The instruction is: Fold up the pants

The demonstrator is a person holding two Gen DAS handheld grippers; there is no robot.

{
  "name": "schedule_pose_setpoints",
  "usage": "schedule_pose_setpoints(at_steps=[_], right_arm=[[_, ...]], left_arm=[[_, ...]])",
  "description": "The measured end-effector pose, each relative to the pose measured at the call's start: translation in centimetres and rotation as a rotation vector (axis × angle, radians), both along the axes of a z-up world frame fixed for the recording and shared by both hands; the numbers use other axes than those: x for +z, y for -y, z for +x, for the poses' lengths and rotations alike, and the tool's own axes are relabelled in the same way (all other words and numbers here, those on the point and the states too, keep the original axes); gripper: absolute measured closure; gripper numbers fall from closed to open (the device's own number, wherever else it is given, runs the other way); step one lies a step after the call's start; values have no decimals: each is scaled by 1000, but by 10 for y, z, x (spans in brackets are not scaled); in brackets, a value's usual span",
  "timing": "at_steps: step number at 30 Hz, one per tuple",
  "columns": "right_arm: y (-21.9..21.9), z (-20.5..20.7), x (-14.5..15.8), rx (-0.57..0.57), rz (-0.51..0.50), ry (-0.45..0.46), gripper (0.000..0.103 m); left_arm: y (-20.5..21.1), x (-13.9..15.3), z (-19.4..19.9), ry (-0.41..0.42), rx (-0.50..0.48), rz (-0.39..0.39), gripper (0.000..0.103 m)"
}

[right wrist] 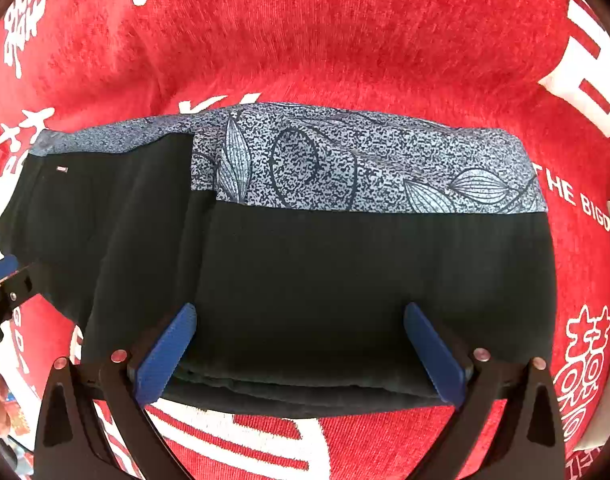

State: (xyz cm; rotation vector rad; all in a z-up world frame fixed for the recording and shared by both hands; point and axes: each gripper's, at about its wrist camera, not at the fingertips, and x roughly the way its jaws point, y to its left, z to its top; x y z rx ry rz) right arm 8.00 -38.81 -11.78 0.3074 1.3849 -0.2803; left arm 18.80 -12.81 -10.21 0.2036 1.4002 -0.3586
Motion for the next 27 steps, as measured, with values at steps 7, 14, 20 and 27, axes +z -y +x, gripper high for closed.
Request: schedule_pose_setpoints(at_steps=[7,14,20,27], right_arm=[[-2,8,-5,13,-12,-34,0],[-10,16,-13,19,-30,-25,0],[-14,7,-9,18,-42,-5,0],[-18,5,-10,34,-54,0,0]], left_arm=[[-17,2,0,36,67,-9,1],[-58,14,14,49,217,-112,1],[-118,25,26,76,369,-315,1],[-160,-6,33,25,482,-526,1]])
